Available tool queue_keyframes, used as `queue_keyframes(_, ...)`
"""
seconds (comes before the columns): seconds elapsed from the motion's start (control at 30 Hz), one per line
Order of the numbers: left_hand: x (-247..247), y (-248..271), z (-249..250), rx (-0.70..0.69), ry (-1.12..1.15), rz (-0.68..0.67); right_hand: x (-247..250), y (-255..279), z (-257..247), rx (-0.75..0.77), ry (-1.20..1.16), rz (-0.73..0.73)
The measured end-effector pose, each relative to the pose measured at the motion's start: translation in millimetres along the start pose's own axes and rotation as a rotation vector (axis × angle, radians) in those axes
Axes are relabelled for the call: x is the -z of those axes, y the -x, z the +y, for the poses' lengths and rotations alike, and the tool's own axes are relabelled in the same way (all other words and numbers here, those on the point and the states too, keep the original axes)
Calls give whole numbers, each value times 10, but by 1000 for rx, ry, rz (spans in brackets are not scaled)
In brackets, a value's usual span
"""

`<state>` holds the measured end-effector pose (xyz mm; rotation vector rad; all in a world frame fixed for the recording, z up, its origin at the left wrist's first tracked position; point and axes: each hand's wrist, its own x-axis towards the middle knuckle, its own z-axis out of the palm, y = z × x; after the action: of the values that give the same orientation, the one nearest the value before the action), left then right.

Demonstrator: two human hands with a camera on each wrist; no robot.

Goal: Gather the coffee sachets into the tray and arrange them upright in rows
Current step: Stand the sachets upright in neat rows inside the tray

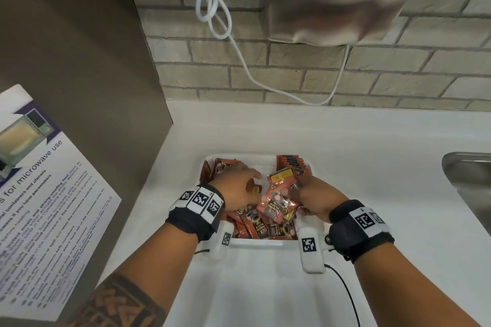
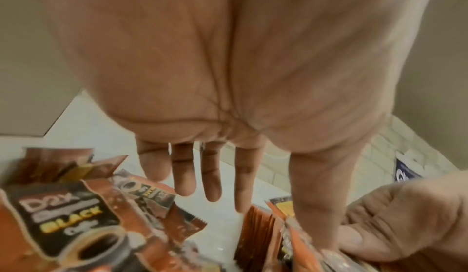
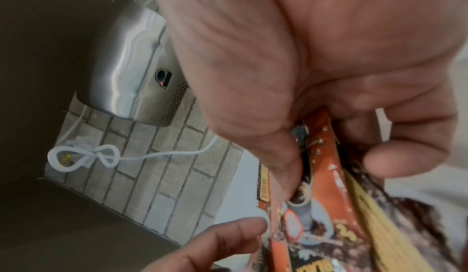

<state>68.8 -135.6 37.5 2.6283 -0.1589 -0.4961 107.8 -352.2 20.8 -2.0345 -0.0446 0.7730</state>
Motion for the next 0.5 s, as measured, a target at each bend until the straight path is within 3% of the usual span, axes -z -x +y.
queue_keyframes(0.13, 101, -3, 131, 18, 432, 64, 44, 84, -201, 177, -261, -86)
queue_keyframes(0.23, 75, 12, 258, 102, 1224, -118, 38, 122, -351, 272, -361, -118)
queue_keyframes(0.3, 62, 32, 322, 109, 1571, -243, 12, 143, -442, 313, -333, -70)
queue_keyframes(0.43, 34, 21, 418, 39, 1701, -170, -7, 164, -476, 338, -285, 8)
queue_keyframes(0.5, 39, 11, 416, 16, 1704, -106, 16, 165, -469, 367, -140, 61)
